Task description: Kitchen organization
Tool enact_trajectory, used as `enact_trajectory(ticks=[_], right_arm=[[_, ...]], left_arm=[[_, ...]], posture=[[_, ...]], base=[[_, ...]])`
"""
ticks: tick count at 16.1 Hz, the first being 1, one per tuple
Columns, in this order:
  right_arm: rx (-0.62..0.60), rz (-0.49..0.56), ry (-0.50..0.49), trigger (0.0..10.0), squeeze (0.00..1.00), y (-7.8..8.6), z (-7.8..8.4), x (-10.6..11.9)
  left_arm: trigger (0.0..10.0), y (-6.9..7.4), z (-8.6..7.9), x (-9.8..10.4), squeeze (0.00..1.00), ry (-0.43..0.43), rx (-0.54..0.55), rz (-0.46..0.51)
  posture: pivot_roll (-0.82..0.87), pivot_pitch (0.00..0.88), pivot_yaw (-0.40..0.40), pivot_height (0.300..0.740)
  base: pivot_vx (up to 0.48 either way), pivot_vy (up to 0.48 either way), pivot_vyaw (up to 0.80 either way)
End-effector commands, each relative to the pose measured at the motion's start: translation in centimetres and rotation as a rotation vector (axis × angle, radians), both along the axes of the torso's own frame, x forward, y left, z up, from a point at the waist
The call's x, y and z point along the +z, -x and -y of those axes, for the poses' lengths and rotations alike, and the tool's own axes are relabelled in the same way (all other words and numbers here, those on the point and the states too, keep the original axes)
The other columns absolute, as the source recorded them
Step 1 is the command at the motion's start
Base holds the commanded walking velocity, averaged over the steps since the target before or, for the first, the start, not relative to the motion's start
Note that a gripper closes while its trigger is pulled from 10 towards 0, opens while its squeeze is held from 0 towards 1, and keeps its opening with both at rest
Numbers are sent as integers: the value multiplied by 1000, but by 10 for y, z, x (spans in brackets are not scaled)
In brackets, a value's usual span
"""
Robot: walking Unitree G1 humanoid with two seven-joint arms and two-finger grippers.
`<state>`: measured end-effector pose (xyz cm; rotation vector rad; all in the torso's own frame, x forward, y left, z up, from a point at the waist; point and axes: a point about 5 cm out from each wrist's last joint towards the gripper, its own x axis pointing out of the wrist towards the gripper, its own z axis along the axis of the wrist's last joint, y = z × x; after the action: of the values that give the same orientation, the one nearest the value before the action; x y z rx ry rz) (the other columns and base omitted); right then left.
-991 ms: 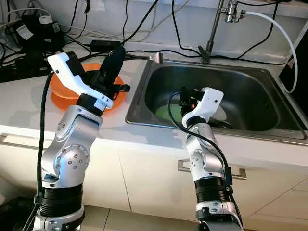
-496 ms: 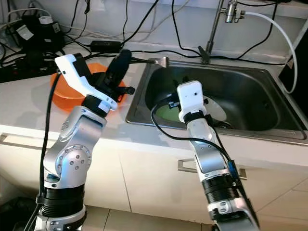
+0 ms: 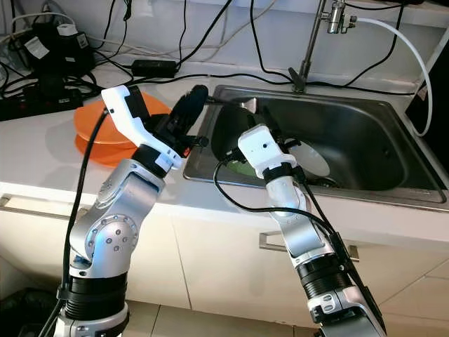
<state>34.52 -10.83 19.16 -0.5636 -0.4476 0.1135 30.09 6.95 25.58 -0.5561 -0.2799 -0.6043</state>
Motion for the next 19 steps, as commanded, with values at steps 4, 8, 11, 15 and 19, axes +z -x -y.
enact_trajectory(ticks=[4,8,11,15,19], right_arm=[[-33,27,11,10000,0,-3,3,2],[-39,33,25,10000,0,-3,1,1],[-45,38,40,10000,0,-2,-1,-2],[-66,47,34,10000,0,-4,1,-1],[-76,49,30,10000,0,-6,-1,-1]], left_arm=[[10000,2,-1,2,0,6,-8,-21],[10000,3,1,6,0,61,-25,-43],[10000,0,-5,6,0,158,-35,-91],[10000,0,-7,2,0,162,-43,-126],[10000,1,-5,-2,0,162,-61,-149]], posture=[[69,28,-11,740],[72,30,-7,740],[71,31,-6,740],[72,32,-6,740],[74,32,-6,740]], base=[[0,0,0],[0,0,0],[0,0,0],[0,0,0],[0,0,0]])
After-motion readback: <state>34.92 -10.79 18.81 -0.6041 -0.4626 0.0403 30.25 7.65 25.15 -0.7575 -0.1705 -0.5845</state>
